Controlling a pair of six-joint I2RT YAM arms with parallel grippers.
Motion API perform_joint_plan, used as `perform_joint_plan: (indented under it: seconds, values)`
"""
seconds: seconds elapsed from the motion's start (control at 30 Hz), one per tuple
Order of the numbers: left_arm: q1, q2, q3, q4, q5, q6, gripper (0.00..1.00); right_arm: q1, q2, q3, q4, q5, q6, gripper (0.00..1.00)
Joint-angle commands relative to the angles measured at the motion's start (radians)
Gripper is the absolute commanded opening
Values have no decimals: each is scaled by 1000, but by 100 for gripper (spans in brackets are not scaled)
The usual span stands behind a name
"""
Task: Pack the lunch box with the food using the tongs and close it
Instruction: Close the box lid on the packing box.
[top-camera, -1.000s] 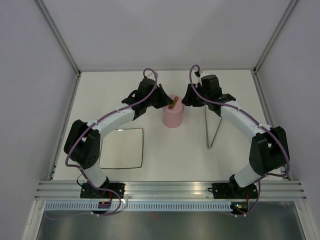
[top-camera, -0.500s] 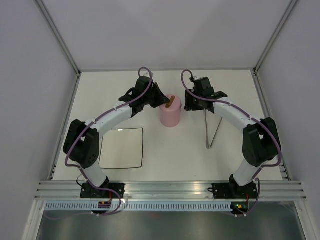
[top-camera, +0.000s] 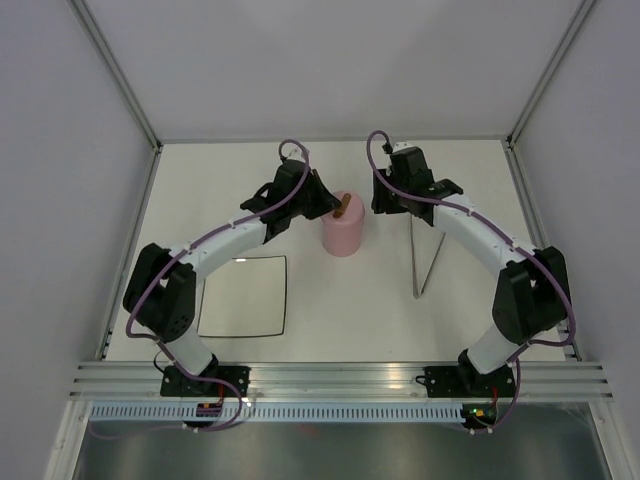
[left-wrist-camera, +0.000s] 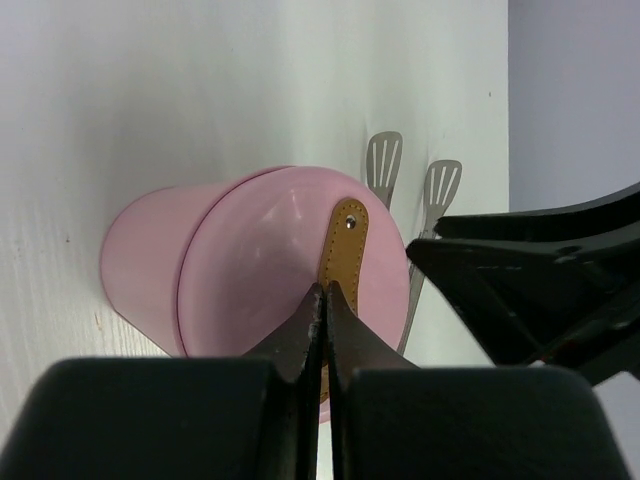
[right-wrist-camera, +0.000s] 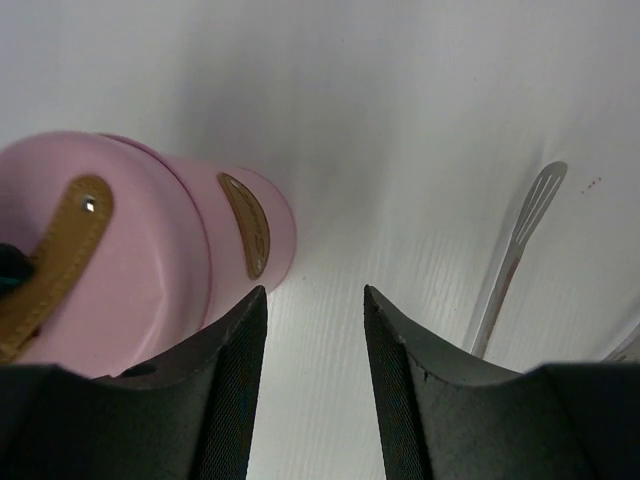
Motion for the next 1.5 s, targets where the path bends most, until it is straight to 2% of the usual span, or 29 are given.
perform_joint_plan:
  seconds: [0.0, 0.13, 0.37, 0.73, 0.9, 1.03, 1.23, 1.33, 1.37, 1.47]
  values:
    - [-37, 0, -81, -174, -85, 59, 2, 0, -69, 74, 1, 5, 9, 50]
    - [-74, -66, -164, -154, -163, 53, 2, 9, -129, -1, 60, -64, 56, 51]
    - [-118, -66, -202, -141, -165, 41, 2, 50, -180, -48, 83, -125, 46, 51]
    - [-118, -91, -265, -141, -160, -19, 2, 110, -102, -243, 108, -67, 52, 48]
    - [-120, -114, -270, -140, -139, -17, 2, 110, -102, -222, 113, -58, 43, 48]
    - [-118, -123, -215, -152, -139, 21, 4, 110, -97, -167, 96, -46, 38, 48]
    - [-112, -143, -55, -226, -159, 128, 15, 110, -105, -17, 19, -7, 43, 48]
    - [-109, -154, 12, -267, -171, 159, 32, 110, -120, 31, -1, -13, 55, 51]
    - [-106, -163, 20, -269, -175, 159, 44, 110, -125, 51, -1, -18, 60, 52]
    - [-82, -201, 29, -269, -179, 158, 52, 112, -132, 62, 17, -29, 78, 54]
